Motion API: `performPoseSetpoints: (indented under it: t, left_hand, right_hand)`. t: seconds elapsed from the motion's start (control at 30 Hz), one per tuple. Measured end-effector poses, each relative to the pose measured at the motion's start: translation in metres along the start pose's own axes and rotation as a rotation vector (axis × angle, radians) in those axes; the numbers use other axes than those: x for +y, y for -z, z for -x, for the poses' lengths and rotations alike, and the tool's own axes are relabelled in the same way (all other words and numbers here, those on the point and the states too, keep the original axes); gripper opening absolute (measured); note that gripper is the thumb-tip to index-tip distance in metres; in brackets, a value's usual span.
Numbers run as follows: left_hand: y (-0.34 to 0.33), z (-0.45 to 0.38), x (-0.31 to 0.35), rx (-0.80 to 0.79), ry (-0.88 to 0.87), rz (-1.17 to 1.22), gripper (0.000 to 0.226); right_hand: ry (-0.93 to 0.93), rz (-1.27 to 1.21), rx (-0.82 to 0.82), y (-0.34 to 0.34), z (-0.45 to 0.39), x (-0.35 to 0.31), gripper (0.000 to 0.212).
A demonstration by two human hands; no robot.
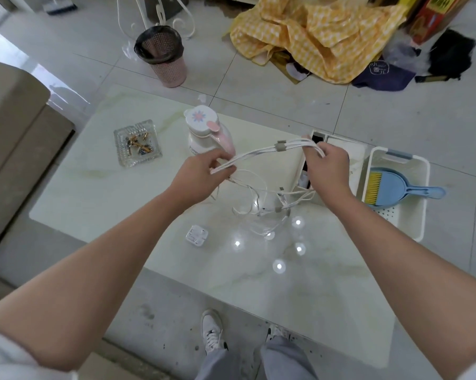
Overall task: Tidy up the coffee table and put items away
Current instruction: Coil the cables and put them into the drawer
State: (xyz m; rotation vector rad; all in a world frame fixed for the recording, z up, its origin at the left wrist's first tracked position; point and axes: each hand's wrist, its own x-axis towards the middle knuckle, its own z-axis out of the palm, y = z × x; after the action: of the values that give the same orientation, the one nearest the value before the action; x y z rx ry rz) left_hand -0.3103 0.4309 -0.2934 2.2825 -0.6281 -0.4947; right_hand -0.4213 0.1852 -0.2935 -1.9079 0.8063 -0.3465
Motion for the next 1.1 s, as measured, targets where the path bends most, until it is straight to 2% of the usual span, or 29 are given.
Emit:
performPoseSetpoints:
  t: [0.1, 0.17, 0.2, 0.27, 0.33, 0.37, 0.43, 0.53, 0.6, 0.7, 0.77, 0.83, 0.9, 1.0, 1.07, 1.1]
  left_hand:
    - [0.011, 0.001, -0.011, -0.080, -0.027, -0.378, 0.029]
    - [0.026, 0.000, -0.031, -0.008, 0.076, -0.484, 0.031]
    - [0.036, 0.001, -0.044, 0.053, 0.180, -0.412, 0.028]
    - [0.052, 0.002, -0.063, 0.174, 0.406, -0.073, 0.029]
    - [0.057, 0.002, -0.067, 0.206, 0.562, 0.341, 0.033]
    - [0.056, 0.001, -0.062, 0.193, 0.583, 0.483, 0.033]
    - [0.052, -0.004, -0.042, 0.120, 0.503, 0.589, 0.033]
    - [0.052, -0.013, -0.001, 0.011, 0.294, 0.519, 0.031]
    - [0.054, -0.020, 0.022, 0.000, 0.209, 0.399, 0.035]
    - [0.053, -0.019, 0.040, -0.053, 0.133, 0.314, 0.041]
    - [0.050, -0.011, 0.050, -0.133, 0.071, 0.289, 0.038]
    - [0.048, -0.004, 0.056, -0.204, -0.013, 0.228, 0.035]
    - [0.048, 0.000, 0.058, -0.227, -0.072, 0.182, 0.031]
    - [0.052, 0.002, 0.053, -0.231, -0.074, 0.263, 0.029]
    - [0.054, 0.005, 0.042, -0.220, -0.055, 0.274, 0.028]
    - [0.054, 0.006, 0.032, -0.214, -0.045, 0.266, 0.027]
  right_hand:
    - [-0.057, -0.030, 0.100, 0.003, -0.010, -0.005, 0.063]
    - [-0.096, -0.025, 0.165, 0.014, -0.019, 0.003, 0.061]
    - [-0.106, -0.016, 0.177, 0.020, -0.022, 0.008, 0.060]
    - [-0.124, 0.029, 0.127, 0.028, -0.022, 0.020, 0.057]
    - [-0.114, 0.149, 0.011, 0.027, -0.020, 0.033, 0.046]
    - [-0.122, 0.249, -0.083, 0.024, -0.018, 0.041, 0.038]
    - [-0.174, 0.439, -0.307, 0.014, -0.011, 0.052, 0.024]
    - [-0.199, 0.626, -0.548, -0.007, 0.004, 0.055, 0.009]
    - [-0.197, 0.537, -0.547, -0.021, 0.011, 0.050, 0.048]
    - [-0.070, 0.314, -0.470, -0.041, 0.024, 0.030, 0.087]
    - [0.028, 0.259, -0.529, -0.054, 0.032, 0.016, 0.114]
    - [0.040, 0.198, -0.615, -0.069, 0.041, 0.002, 0.133]
    - [0.008, 0.154, -0.661, -0.085, 0.050, -0.002, 0.140]
    - [-0.040, 0.279, -0.801, -0.111, 0.062, 0.010, 0.141]
    - [-0.100, 0.425, -0.925, -0.123, 0.071, 0.024, 0.121]
    - [-0.103, 0.517, -0.954, -0.129, 0.072, 0.033, 0.100]
